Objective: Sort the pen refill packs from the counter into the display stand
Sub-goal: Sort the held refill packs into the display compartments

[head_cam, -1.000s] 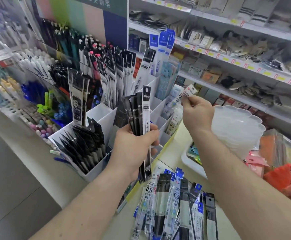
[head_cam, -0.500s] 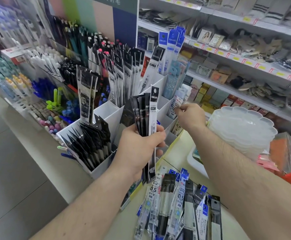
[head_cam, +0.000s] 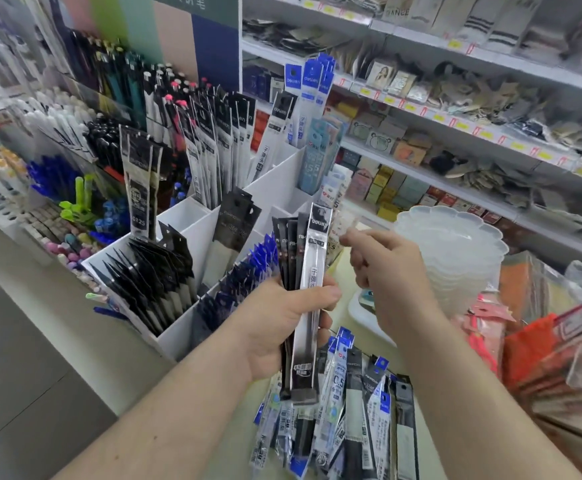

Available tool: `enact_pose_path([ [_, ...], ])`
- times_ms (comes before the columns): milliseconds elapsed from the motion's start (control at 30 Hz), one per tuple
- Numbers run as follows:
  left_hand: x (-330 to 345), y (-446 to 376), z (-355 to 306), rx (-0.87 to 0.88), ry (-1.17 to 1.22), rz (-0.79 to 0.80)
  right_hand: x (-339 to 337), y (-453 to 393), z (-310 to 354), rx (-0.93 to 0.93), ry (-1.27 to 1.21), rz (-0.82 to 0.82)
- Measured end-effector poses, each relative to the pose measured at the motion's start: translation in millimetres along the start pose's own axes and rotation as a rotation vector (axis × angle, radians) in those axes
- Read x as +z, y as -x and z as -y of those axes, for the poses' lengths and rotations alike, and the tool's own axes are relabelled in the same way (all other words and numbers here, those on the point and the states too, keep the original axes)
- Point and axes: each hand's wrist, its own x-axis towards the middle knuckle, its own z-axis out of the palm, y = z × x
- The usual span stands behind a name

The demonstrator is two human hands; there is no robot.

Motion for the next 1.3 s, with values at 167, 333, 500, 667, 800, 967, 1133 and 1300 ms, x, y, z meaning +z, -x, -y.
enact_pose_path([
  [167, 9, -2, 21, -0.003, -0.1, 0.052, -11, 47, -15, 0.047, 0.097, 0.217],
  [333, 9, 1, 29, -0.127, 0.019, 0.166, -24, 57, -25, 0.049, 0.052, 0.007],
  [500, 8, 3, 34, -0.086, 0.031, 0.161, -39, 60, -20, 0.112, -0.218, -0.145],
  [667, 7, 11, 39, -0.012, -0.046, 0.137, -44, 67, -22, 0.113, -0.197, -0.101],
  [800, 5, 17, 39, 0.041, -0.132, 0.087, -44, 72, -23, 0.16, -0.222, -0.042],
  [967, 3, 23, 32, 0.113, -0.198, -0.023, -43, 66, -23, 0.16, -0.237, 0.011],
  [1133, -1, 28, 15, 0.248, -0.157, -0.166, -37, 49, -21, 0.133, -0.251, -0.029],
  [1300, -6, 32, -11, 0.337, -0.077, -0.251, -23, 29, 7, 0.07, -0.26, -0.072],
])
